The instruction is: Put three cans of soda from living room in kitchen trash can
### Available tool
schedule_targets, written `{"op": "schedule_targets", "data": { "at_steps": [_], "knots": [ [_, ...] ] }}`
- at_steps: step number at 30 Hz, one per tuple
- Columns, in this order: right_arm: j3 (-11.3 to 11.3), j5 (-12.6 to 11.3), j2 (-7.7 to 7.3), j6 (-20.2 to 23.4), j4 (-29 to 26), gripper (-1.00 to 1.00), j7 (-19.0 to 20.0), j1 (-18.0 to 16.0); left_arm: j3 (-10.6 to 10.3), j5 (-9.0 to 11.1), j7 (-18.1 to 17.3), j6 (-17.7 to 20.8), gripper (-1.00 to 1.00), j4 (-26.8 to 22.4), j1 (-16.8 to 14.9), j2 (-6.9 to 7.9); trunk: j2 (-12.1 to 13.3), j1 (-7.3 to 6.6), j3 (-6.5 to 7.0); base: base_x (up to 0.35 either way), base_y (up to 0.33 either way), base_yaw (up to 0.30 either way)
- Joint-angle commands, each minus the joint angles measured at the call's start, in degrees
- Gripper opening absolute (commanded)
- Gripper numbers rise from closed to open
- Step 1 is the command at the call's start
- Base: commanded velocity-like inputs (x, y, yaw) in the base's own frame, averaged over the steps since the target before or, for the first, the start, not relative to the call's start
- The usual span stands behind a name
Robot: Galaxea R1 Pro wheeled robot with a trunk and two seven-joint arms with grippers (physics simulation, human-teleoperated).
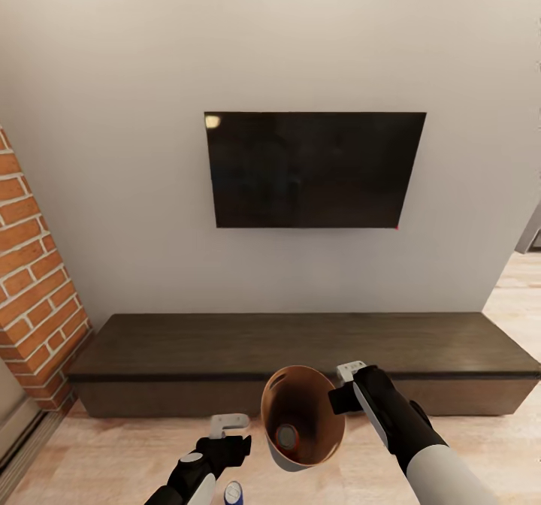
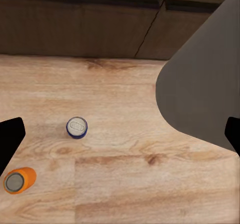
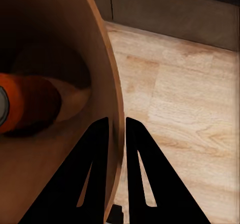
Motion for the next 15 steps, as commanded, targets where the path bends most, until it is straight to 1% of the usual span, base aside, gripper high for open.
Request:
{"op": "schedule_targets", "data": {
  "at_steps": [1, 7, 15],
  "knots": [
    [-0.04, -0.94, 0.03, 0.07, -0.02, -1.00, 0.32, -0.02, 0.00, 0.00, 0.00, 0.00, 1.00, 0.00, 0.00, 0.00, 0.00, 0.00, 0.01, 0.138, -0.286, 0.000],
    [-0.04, -0.94, 0.07, 0.05, -0.02, -1.00, 0.25, -0.02, 0.00, 0.00, 0.00, 0.00, 1.00, 0.00, 0.00, 0.02, 0.00, 0.00, 0.01, 0.156, -0.262, 0.000],
    [-0.04, -0.94, 0.07, 0.05, -0.02, -1.00, 0.25, -0.02, 0.00, -0.02, 0.00, -0.08, 1.00, 0.04, 0.00, 0.01, 0.00, 0.00, 0.01, 0.181, -0.181, 0.000]
  ]
}}
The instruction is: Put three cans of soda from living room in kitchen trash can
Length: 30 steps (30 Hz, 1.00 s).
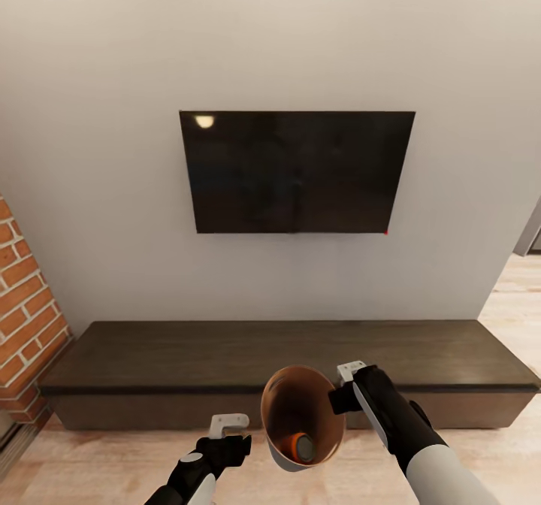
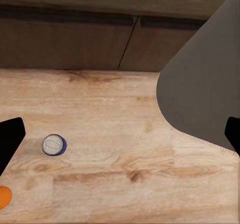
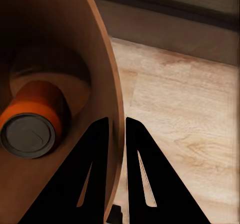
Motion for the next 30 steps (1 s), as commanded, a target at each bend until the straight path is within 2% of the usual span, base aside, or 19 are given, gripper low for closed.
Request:
{"op": "schedule_targets", "data": {
  "at_steps": [1, 9, 15, 20, 24, 30],
  "knots": [
    [-0.03, -1.20, 0.01, 0.07, -0.03, -1.00, 0.36, -0.03, 0.00, -0.01, 0.00, -0.01, 1.00, 0.02, 0.00, -0.01, -0.01, 0.00, 0.01, 0.200, -0.160, 0.000],
    [-0.03, -1.20, -0.02, 0.07, -0.03, -1.00, 0.39, -0.03, 0.00, -0.02, 0.00, -0.02, 1.00, 0.04, 0.00, 0.00, -0.01, 0.00, 0.01, 0.177, -0.130, 0.000],
    [-0.03, -1.20, -0.02, 0.07, -0.03, -1.00, 0.41, -0.03, 0.00, 0.05, 0.00, -0.02, 1.00, -0.01, 0.00, -0.01, -0.01, 0.00, 0.01, 0.015, -0.011, 0.000],
    [-0.03, -1.20, 0.01, 0.12, -0.03, -1.00, 0.42, -0.03, -0.15, 0.06, 0.00, -0.02, 1.00, -0.03, 0.00, -0.02, -0.01, 0.00, 0.01, -0.131, 0.193, 0.000],
    [-0.03, -1.20, -0.02, 0.14, -0.03, -1.00, 0.42, -0.03, -1.89, 0.15, 0.01, -0.02, 1.00, -0.09, 0.00, -0.06, -0.01, 0.00, 0.01, -0.220, 0.217, 0.000],
    [-0.03, -1.20, -0.03, 0.15, -0.03, -1.00, 0.42, -0.03, -2.84, 0.23, 0.01, -0.09, 1.00, -0.09, 0.00, -0.02, -0.01, 0.00, 0.01, -0.141, 0.229, 0.000]
  ]
}}
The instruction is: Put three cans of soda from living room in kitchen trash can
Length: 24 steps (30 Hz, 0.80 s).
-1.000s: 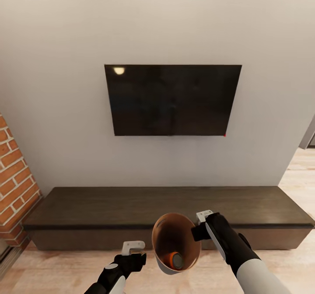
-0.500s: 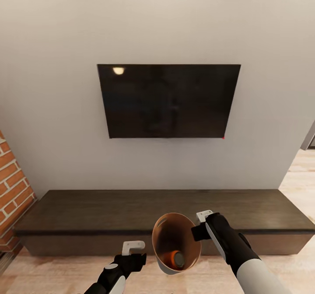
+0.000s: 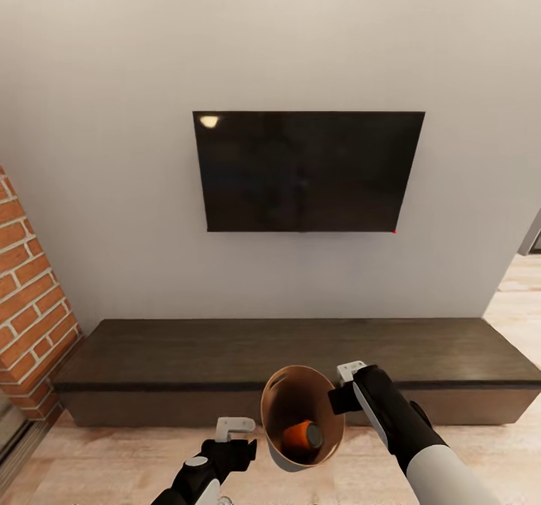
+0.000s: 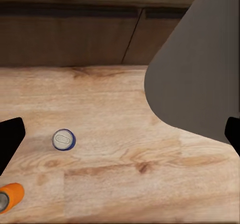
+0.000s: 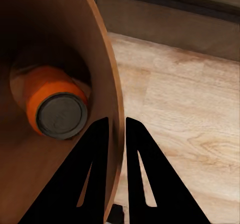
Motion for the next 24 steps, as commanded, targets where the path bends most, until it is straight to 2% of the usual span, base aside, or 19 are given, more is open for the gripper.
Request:
{"op": "schedule_targets", "data": {
  "at_steps": [1, 8, 24],
  "knots": [
    [-0.04, -0.79, 0.00, 0.04, -0.03, -1.00, 0.30, -0.03, -0.05, 0.00, 0.00, -0.01, 1.00, 0.02, 0.00, 0.00, -0.01, 0.00, 0.01, -0.049, 0.163, 0.000],
    [-0.04, -0.79, 0.01, 0.04, -0.03, -1.00, 0.30, -0.03, -0.22, 0.02, -0.01, -0.02, 1.00, 0.03, 0.00, 0.01, -0.01, 0.00, 0.01, -0.018, 0.115, 0.000],
    [-0.04, -0.79, 0.05, 0.04, -0.03, -1.00, 0.26, -0.03, -0.25, -0.19, -0.01, -1.31, 1.00, 0.06, 0.00, 0.03, -0.01, 0.00, 0.01, 0.005, 0.252, 0.000]
  ]
}}
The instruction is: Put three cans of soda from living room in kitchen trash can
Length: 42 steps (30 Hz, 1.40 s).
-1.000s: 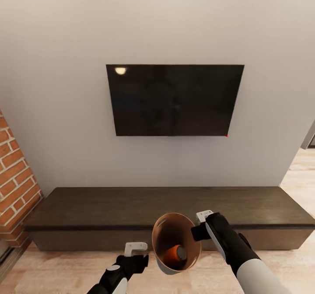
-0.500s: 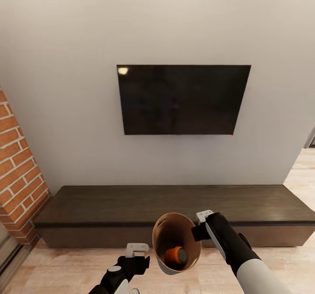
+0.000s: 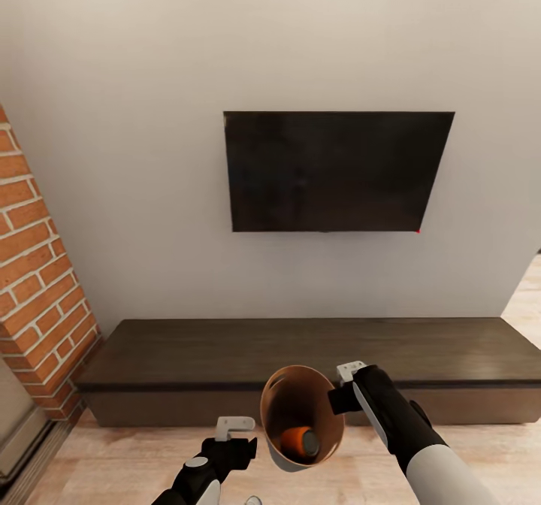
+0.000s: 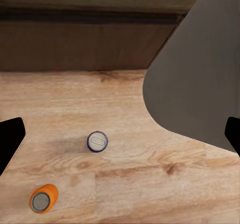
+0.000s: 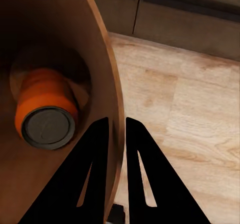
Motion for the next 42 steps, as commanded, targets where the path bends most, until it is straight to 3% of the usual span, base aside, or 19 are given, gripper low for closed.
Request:
{"op": "schedule_targets", "data": {
  "at_steps": [1, 21, 42],
  "knots": [
    [-0.04, -0.60, 0.01, 0.03, -0.02, -1.00, 0.26, -0.03, 0.00, -0.01, 0.00, -0.03, 1.00, 0.00, 0.00, 0.01, -0.01, 0.00, 0.01, 0.042, 0.172, 0.000],
    [-0.04, -0.60, -0.07, 0.05, -0.02, -1.00, 0.30, -0.03, 0.00, -0.08, 0.00, -0.10, 1.00, 0.08, 0.00, -0.03, -0.01, 0.00, 0.01, 0.062, 0.114, 0.000],
    [-0.04, -0.60, -0.07, 0.12, -0.02, -1.00, 0.30, -0.03, 0.00, -0.06, 0.00, -0.12, 1.00, 0.09, 0.00, -0.03, -0.01, 0.00, 0.01, 0.016, 0.032, 0.000]
  ]
}}
